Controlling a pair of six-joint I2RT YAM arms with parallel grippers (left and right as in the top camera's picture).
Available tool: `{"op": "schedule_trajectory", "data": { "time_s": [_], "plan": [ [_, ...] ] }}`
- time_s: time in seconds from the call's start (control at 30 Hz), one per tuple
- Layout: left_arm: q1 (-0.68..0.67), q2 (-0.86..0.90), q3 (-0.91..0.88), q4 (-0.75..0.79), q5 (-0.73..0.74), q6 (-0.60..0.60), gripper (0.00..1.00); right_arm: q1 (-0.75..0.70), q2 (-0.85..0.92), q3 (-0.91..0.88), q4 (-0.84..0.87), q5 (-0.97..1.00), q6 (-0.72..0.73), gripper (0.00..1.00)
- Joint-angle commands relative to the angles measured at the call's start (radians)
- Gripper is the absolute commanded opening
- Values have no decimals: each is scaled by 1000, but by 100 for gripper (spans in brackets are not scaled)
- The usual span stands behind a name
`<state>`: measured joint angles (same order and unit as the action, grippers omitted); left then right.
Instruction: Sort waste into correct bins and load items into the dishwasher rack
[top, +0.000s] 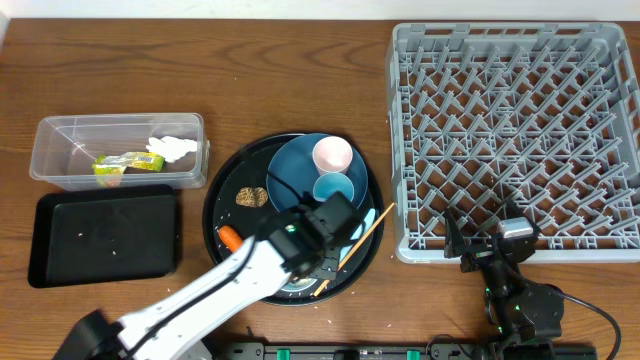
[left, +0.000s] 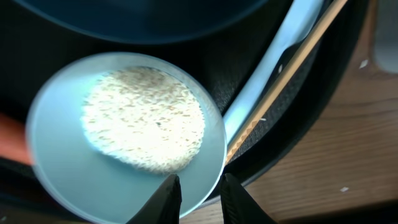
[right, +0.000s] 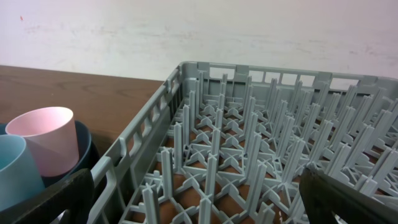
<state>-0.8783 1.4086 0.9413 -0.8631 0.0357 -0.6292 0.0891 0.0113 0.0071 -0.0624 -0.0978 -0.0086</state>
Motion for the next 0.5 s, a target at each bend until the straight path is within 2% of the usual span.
{"op": "schedule_trajectory", "data": {
  "time_s": [0.0, 0.47],
  "plan": [
    [-18, 49, 18, -2, -34, -13, 24, 3, -2, -2, -2, -8, -7, 99],
    [-55, 106, 18, 9, -35, -30, 25, 3, -2, -2, -2, -8, -8, 99]
  ]
}}
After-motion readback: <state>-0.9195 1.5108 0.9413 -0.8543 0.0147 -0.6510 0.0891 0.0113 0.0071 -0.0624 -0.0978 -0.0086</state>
